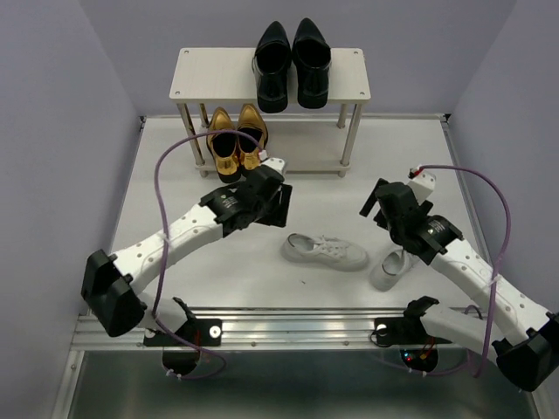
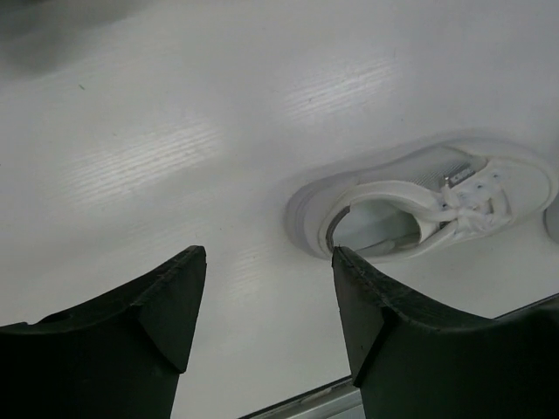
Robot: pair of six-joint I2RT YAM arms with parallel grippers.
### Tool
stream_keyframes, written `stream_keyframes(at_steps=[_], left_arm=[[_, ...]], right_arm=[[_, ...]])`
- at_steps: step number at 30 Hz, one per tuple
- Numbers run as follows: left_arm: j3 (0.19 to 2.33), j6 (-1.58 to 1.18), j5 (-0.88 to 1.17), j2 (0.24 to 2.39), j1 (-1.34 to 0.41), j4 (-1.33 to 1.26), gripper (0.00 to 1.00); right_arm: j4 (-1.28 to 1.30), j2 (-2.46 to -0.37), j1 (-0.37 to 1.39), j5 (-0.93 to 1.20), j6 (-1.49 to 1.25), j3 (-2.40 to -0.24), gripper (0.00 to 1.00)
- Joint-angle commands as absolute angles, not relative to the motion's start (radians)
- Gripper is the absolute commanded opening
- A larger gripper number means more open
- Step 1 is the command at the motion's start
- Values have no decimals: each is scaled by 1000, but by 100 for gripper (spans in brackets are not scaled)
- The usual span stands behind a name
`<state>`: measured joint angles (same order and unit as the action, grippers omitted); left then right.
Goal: Place and organize the shoes onto the shoe shelf
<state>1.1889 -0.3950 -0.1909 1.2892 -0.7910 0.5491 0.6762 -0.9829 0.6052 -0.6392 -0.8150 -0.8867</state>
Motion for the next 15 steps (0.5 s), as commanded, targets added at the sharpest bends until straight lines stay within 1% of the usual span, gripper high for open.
stream_keyframes(at_steps=[1,2,7,15], left_arm=[[1252,-307,-193,1400,-856,506,72],[1271,-295,-174,1452,-874,508,73],[1298,-241,-140,1570,-923,522,75],[1299,-213,-150,1673,-931,535,73]], right_arm=[[722,-963,557,-634,-730,-937,100],[730,-966,545,-635,-726,-943,100],[738,-965,535,-640,-721,-956,100],[736,-962,535,-643,-721,-948,100]])
